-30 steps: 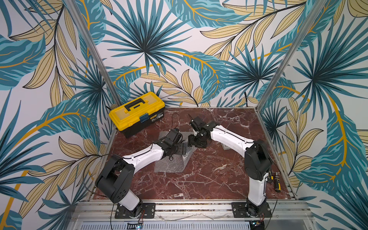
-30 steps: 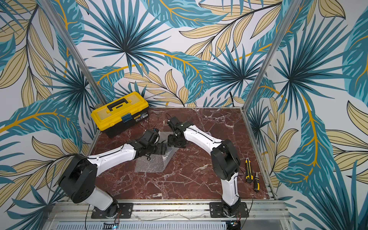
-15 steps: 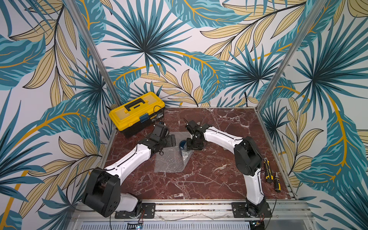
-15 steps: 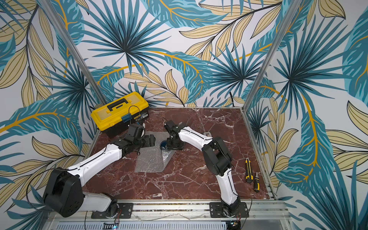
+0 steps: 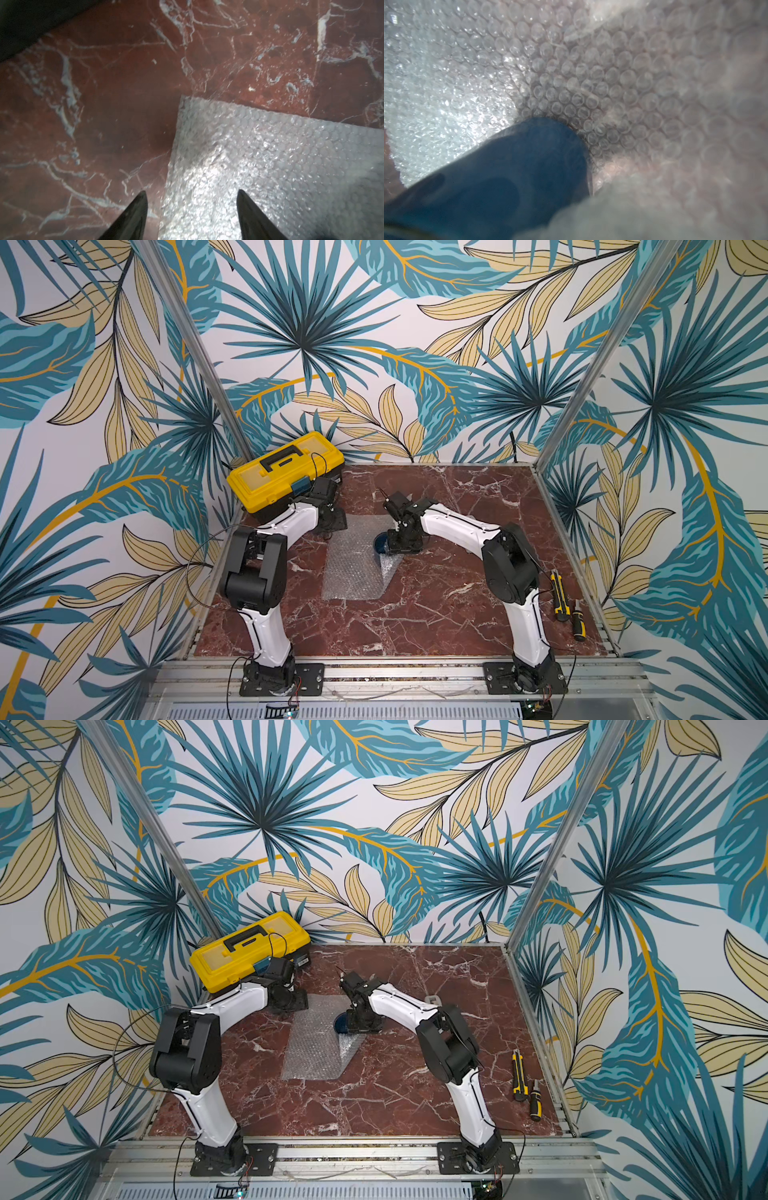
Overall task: Wrap mugs in bubble wrap
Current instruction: Wrap the mug in bubble wrap.
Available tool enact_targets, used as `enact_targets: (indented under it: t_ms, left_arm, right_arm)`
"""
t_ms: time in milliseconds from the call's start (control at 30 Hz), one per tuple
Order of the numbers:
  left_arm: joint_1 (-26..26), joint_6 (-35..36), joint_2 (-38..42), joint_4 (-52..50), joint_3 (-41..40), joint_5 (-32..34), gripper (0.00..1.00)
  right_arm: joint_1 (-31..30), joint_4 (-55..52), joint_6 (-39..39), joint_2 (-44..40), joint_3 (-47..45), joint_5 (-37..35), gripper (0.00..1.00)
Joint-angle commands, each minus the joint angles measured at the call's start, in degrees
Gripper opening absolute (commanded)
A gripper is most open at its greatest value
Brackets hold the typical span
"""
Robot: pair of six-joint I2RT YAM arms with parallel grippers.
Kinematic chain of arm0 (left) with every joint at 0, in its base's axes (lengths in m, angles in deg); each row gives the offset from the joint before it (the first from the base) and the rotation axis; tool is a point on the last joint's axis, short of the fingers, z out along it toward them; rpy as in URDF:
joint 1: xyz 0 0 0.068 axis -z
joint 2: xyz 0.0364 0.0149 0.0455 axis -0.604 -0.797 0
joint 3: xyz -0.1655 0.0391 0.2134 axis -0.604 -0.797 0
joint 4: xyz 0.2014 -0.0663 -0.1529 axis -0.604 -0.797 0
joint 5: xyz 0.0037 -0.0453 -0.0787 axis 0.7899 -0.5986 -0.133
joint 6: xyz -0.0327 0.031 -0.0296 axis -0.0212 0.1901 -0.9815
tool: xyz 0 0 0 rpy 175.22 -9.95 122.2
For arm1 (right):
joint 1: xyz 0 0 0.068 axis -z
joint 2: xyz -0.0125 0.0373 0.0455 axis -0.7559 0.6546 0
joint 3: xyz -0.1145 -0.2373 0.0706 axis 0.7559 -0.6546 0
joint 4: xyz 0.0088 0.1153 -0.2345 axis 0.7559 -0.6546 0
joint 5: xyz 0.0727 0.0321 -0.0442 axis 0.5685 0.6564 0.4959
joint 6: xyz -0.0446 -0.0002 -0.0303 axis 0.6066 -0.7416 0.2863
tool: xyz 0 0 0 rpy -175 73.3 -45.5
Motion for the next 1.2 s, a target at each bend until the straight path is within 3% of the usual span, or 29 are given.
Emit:
enact_targets:
  t_ms: [0,433,600,900,1167]
  left_arm:
    - [-0.3,1.4,-2.2,1.4,3.3,-1.5,0.67]
    - [-0.1,2.4,-10.4,5.9,6.7,4.2,0.60]
    - [0.2,1.9,-12.0,6.0,6.8,0.1,0.38]
    - [1.5,0.3,-5.2,6.2,3.0,-3.8,0.06]
    - [5.4,-2.6,7.9,7.3,-1.9,-12.6,0.00]
  right_arm:
    - [-0.3,-2.1,1.0,1.8,0.0,-0.8,0.47]
    - [-0.4,-1.9,1.2,1.8,0.3,-0.3,0.47]
    - [-0.4,-1.9,1.2,1.9,0.3,-0.4,0.47]
    - [-0.3,-1.7,1.0,2.0,0.3,-0.4,0.47]
    - [-0.3,-1.3,0.7,1.7,0.0,-0.3,0.47]
